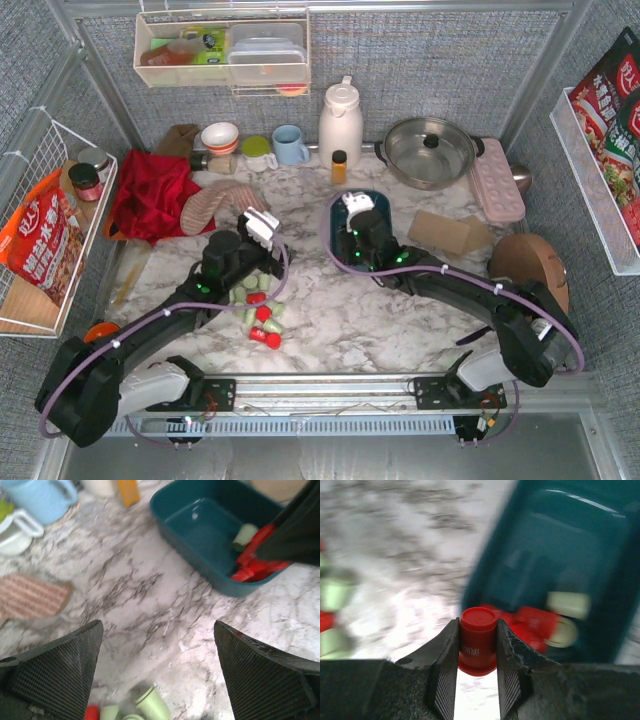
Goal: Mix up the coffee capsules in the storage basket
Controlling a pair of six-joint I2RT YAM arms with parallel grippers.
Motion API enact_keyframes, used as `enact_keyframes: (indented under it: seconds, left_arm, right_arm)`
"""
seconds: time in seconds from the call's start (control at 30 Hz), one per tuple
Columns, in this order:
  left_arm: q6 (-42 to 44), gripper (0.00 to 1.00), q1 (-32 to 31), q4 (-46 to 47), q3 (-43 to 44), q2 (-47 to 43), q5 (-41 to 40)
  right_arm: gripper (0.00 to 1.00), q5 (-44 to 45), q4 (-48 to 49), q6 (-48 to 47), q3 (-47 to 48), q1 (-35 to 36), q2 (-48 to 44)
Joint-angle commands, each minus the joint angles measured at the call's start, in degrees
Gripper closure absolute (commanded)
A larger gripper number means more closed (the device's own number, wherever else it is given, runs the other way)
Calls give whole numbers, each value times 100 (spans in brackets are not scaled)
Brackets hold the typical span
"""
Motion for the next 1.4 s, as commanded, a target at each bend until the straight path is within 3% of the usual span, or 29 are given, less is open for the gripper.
enact_keyframes:
  seconds: [0.0,0.03,0.13,0.23,0.37,0.53,0.77,1.03,1.37]
  left_arm:
    - [-250,1,4,-1603,401,296,-861]
    - [-32,1,2,-1792,409,354,-717]
    - [886,1,5,-2506,504,504,-257]
    - [1561,1,12,-2670,403,364,-555]
    - [2492,1,28,-2695,-29,-94,-580]
    - [3131,0,72,-2755,-177,-304,-69]
    - [3812,1,229,-2887,109,516,45]
    - [4044,13,316,-2747,388,1201,-61]
    - [4172,16,338,-2650,366,1411,316]
  right_arm:
    - [93,1789,-88,-355,-154,-374,9]
    - [90,1705,-64,-361,-134,-463,115]
    - [68,1423,138,-450,-67,-634,520]
    - [46,1090,-9,-498,162,-787,907]
    - [31,799,-151,-469,295,-865,1036]
    - [26,476,-164,-481,310,-878,1036]
    - [24,225,-262,-428,294,-876,924]
    - [24,74,-271,-411,247,-876,793]
    - [24,-46,-298,-402,284,-876,824]
